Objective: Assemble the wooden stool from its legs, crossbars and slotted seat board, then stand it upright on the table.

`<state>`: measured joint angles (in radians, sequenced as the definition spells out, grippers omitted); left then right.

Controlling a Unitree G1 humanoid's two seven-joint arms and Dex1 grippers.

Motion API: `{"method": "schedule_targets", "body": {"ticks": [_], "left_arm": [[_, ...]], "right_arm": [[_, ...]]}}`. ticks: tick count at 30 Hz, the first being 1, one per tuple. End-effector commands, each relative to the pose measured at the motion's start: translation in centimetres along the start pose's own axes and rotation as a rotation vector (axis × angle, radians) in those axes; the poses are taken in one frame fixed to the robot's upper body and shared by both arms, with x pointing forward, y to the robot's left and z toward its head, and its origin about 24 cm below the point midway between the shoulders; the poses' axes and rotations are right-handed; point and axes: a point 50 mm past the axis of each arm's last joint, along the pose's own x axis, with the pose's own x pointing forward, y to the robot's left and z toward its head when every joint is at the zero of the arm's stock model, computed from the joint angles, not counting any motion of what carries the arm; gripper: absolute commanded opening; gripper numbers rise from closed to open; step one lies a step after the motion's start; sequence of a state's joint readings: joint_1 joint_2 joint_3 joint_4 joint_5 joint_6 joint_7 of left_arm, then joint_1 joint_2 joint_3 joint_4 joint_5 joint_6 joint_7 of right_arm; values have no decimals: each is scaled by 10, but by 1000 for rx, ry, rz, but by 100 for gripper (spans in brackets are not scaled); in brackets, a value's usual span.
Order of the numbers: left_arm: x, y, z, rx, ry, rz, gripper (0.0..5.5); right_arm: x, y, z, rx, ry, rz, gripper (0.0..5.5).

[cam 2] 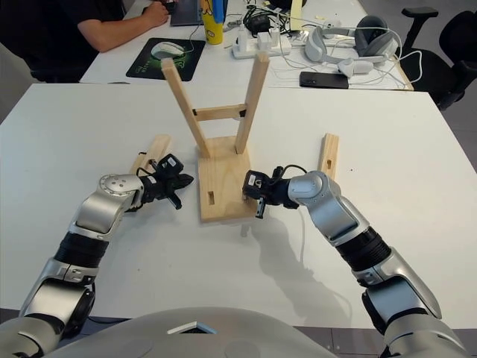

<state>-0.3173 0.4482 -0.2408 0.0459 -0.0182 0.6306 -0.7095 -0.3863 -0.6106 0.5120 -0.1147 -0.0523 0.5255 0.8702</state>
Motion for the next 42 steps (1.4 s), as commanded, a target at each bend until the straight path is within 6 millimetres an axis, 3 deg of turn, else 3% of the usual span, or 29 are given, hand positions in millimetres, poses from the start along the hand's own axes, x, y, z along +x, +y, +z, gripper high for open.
{"method": "schedule_targets", "body": {"ticks": [1,10,42], "left_arm": [[-4,5,2,0,-2,27,1],[-1,6,4,3,-5,27,1],[18,15,26,70,-36,4,1]], "right_arm": [[4,15,-15,70,55,79,0],[8,37,-9,131,34,162,0],[10,31,-2,138,15,115,0]]}}
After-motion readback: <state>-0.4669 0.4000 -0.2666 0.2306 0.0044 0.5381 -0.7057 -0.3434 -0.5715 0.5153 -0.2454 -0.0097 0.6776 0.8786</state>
